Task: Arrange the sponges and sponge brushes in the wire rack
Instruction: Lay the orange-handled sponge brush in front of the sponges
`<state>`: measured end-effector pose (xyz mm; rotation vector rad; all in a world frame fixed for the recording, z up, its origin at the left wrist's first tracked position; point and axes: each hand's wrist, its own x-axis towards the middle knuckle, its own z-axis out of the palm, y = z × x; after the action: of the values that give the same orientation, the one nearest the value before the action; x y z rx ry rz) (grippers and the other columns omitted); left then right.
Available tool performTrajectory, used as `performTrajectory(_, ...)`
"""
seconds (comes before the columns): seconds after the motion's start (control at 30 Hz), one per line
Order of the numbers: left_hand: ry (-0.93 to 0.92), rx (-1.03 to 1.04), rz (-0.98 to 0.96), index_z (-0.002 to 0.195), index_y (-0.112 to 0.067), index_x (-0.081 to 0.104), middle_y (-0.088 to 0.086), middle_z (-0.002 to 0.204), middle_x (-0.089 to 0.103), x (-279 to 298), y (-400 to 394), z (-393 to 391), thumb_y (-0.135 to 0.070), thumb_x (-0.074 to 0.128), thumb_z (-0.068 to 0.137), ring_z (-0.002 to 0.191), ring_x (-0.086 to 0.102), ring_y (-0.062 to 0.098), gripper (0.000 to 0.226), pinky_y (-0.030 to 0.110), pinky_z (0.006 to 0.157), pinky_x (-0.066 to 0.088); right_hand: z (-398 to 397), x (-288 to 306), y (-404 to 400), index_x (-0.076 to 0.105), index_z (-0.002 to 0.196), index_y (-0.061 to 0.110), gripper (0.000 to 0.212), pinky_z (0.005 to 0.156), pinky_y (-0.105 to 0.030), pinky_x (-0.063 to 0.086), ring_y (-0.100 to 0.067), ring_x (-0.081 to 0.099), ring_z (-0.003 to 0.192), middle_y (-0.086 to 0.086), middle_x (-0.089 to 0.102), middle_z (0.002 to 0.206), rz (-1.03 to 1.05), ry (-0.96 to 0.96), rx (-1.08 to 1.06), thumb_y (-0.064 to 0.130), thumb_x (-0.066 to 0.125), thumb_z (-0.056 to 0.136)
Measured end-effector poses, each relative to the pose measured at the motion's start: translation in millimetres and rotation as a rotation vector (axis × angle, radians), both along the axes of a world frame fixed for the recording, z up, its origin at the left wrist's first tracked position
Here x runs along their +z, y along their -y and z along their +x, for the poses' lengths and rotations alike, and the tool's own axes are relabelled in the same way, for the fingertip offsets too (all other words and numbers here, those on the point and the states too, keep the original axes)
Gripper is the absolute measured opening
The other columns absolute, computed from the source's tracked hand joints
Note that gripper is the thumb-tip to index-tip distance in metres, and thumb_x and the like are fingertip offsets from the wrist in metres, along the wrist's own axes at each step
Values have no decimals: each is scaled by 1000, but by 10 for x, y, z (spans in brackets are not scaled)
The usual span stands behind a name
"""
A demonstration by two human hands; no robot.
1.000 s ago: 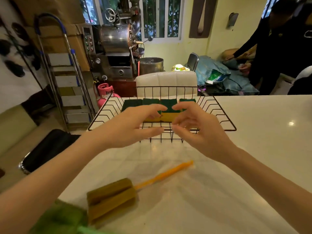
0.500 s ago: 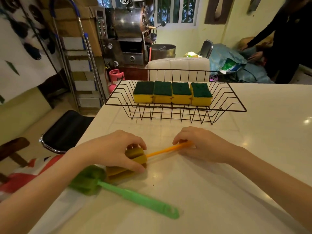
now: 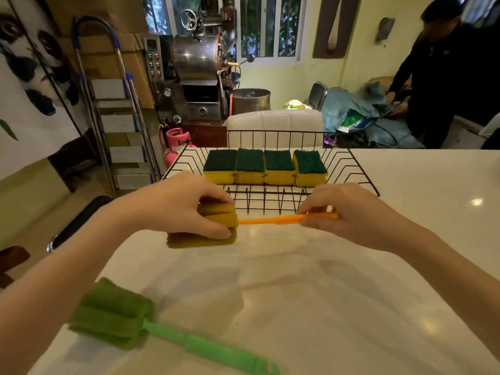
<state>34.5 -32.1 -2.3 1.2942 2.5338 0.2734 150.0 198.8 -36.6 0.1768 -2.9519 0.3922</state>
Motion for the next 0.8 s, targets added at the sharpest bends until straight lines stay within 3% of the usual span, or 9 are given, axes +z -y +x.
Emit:
performTrajectory(0.13,-32,-13,85,120,-36,48,-30,90,42,268,-130,-146,-52,59,65,83,47,-3,58,10,65,40,-66,234,-132,68,100,28,20,58,-16,38,-3,53,73,18,55,80,-7,-110,-46,35,61,82)
performTrajectory(0.27,-122,-11,137,122,-31,49,-15,101,47,393,-296,-395,-42,65,73,82,48,2,53,10,66,38,-261,373,-248,69,99,26,19,65,-26,47,-11,56,78,5,64,87,13,-174,-72,32,61,83)
performTrajectory(0.37,-165,-32,136,125,-29,48,-12,105,48,398,-437,-610,-38,65,75,94,47,7,53,11,71,39,-479,372,-335,69,99,25,19,68,-27,49,-12,57,80,5,64,89,39,-189,-103,33,60,84)
performTrajectory(0.57,-214,-11,89,126,-25,49,-2,120,55,149,-656,-1080,-34,68,76,103,49,13,54,27,87,45,-971,231,-432,69,100,26,20,67,-26,49,-12,57,79,3,67,91,43,-31,-140,33,62,83)
performTrajectory(0.73,-195,-16,-116,123,-23,52,1,120,55,-153,-764,-1315,-36,67,76,101,49,15,51,24,81,41,-1304,49,-436,70,99,23,21,56,-17,38,-5,51,69,16,56,73,52,131,-111,32,64,81)
performTrajectory(0.8,-173,-27,-187,121,-22,54,3,119,57,-248,-798,-1368,-37,66,76,101,49,16,49,24,81,42,-1401,-33,-420,70,96,21,19,56,-18,39,-8,54,72,13,57,74,51,188,-96,29,65,80)
